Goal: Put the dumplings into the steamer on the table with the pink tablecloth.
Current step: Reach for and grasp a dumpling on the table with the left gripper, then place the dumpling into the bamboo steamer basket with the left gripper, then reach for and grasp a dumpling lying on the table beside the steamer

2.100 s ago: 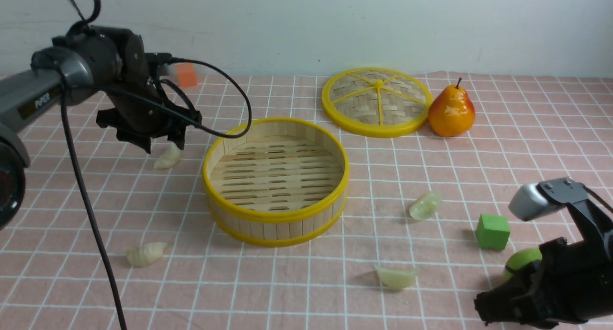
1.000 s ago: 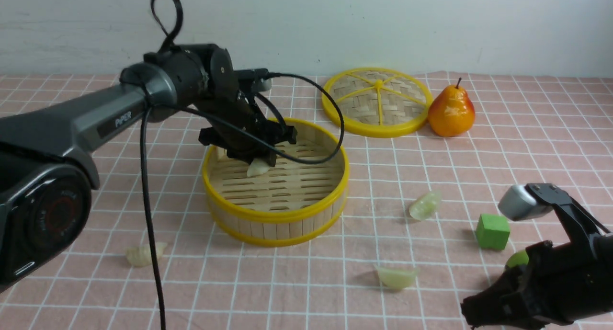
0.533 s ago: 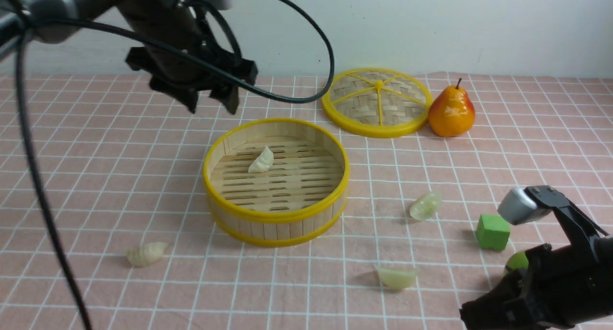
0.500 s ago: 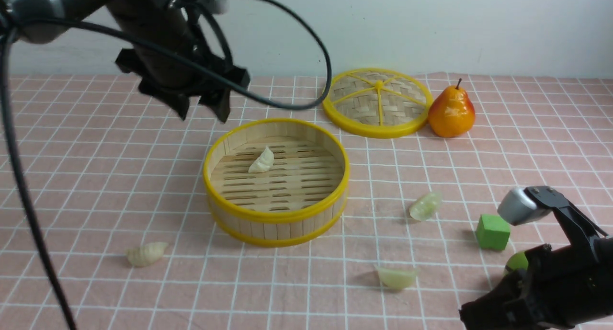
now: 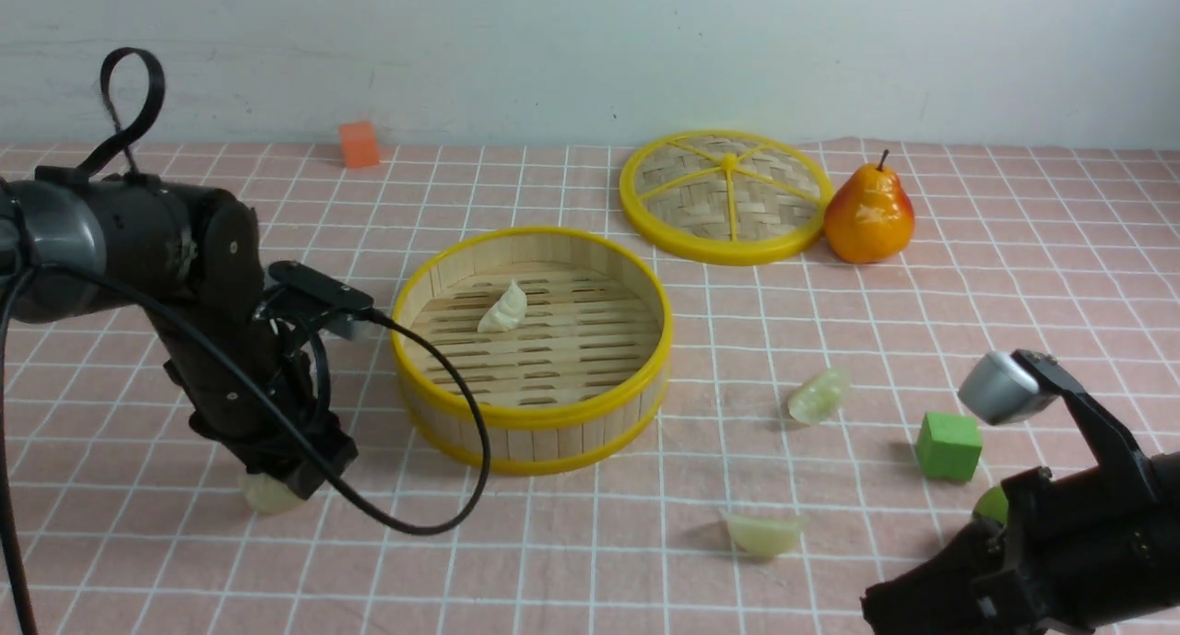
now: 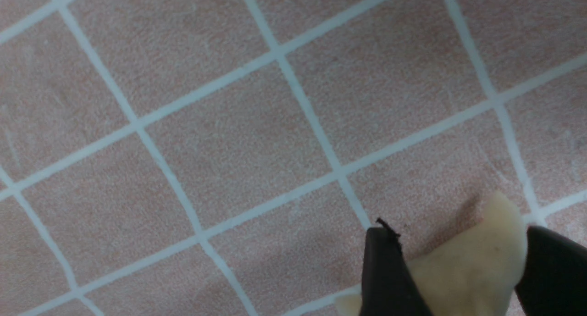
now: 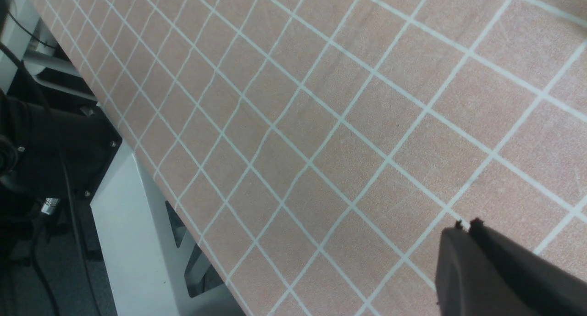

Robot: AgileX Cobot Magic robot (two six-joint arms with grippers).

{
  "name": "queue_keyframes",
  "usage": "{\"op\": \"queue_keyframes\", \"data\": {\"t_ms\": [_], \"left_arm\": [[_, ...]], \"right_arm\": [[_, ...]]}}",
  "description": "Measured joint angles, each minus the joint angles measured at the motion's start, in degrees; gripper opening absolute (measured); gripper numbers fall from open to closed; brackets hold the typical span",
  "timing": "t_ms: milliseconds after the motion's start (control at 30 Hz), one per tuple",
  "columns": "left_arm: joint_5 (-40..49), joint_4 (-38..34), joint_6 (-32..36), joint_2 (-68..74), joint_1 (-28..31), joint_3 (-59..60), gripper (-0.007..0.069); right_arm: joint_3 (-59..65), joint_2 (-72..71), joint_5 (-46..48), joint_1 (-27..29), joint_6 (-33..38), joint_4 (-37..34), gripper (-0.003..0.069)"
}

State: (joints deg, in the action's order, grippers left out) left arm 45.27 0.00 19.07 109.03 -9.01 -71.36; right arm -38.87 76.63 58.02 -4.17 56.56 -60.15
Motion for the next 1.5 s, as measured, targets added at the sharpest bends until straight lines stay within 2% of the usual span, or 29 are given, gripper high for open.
{"op": "queue_keyframes", "data": {"t_ms": [133,200,267,367,467,567,667,833,1000,1100,1133,1167,1233,1267,1333,1400,1467,1500], "left_arm": [[-0.2,-1.0,-0.1,1.6,0.2,0.0,0.0307],[0.1,-1.5,-4.2,1.8,0.2,-0.1,0.0214],[0.1,-1.3,-7.8,1.8,0.2,-0.1,0.0160],[1.6,-1.1,-14.8,1.8,0.2,-1.0,0.0163],[5.8,-2.5,-18.3,-0.5,-0.4,-3.4,0.0163],[7.3,-6.3,-19.1,-3.5,-2.1,-7.6,0.0163],[6.8,-11.4,-18.2,-6.2,-7.1,-14.5,0.0163],[0.1,-12.5,-17.4,-2.4,-12.6,-18.8,0.0163],[-4.4,-11.6,-16.2,5.8,-13.3,-19.0,0.0163],[-5.3,-11.2,-16.0,8.7,-13.3,-19.0,0.0200],[-5.6,-11.1,-16.0,9.5,-13.3,-19.1,0.0262],[-5.5,-11.1,-16.0,9.7,-13.3,-19.4,0.0291],[-3.0,-10.7,-16.4,9.6,-13.3,-21.2,0.0375],[-2.2,-10.6,-16.7,9.4,-13.3,-21.4,0.0387],[4.0,-8.3,-19.1,6.8,-13.3,-25.4,0.0413],[8.1,-7.1,-20.1,2.4,-13.3,-27.9,0.0380],[9.5,-6.7,-20.3,-0.5,-13.3,-28.6,0.0335],[10.9,-6.6,-20.5,-6.8,-13.3,-29.0,0.0244]], "right_arm": [[0.0,0.0,0.0,0.0,0.0,-0.2,0.0015],[0.0,0.0,0.0,0.0,0.0,-0.4,0.0018],[0.0,0.0,0.0,0.0,0.0,-0.4,0.0019],[0.0,0.0,0.0,0.0,0.0,-0.4,0.0021],[0.0,0.0,-0.2,0.0,0.0,-0.6,0.0021],[0.0,0.0,-0.5,0.0,0.0,-0.8,0.0023],[0.0,0.0,-1.3,0.0,0.0,-0.8,0.0025],[0.0,0.0,-1.5,0.0,0.0,-0.9,0.0028],[0.0,0.0,-1.7,0.0,0.0,-0.9,0.0032],[0.0,0.0,-1.9,0.0,0.0,-0.8,0.0031],[0.0,0.0,-1.8,0.0,-0.2,-0.5,0.0031],[-0.4,0.0,-1.5,0.0,-0.8,0.4,0.0032],[-2.2,0.0,-0.4,0.0,-4.0,4.8,0.0034],[-2.2,0.0,-0.3,0.0,-5.0,4.8,0.0034],[-5.7,0.0,-0.2,0.0,-12.7,11.7,0.0038],[-8.3,0.0,-1.7,-0.7,-18.9,17.6,0.0042],[-9.6,0.2,-3.1,-1.7,-21.8,21.3,0.0045],[-11.2,1.2,-6.1,-3.8,-26.8,25.7,0.0055]]}}
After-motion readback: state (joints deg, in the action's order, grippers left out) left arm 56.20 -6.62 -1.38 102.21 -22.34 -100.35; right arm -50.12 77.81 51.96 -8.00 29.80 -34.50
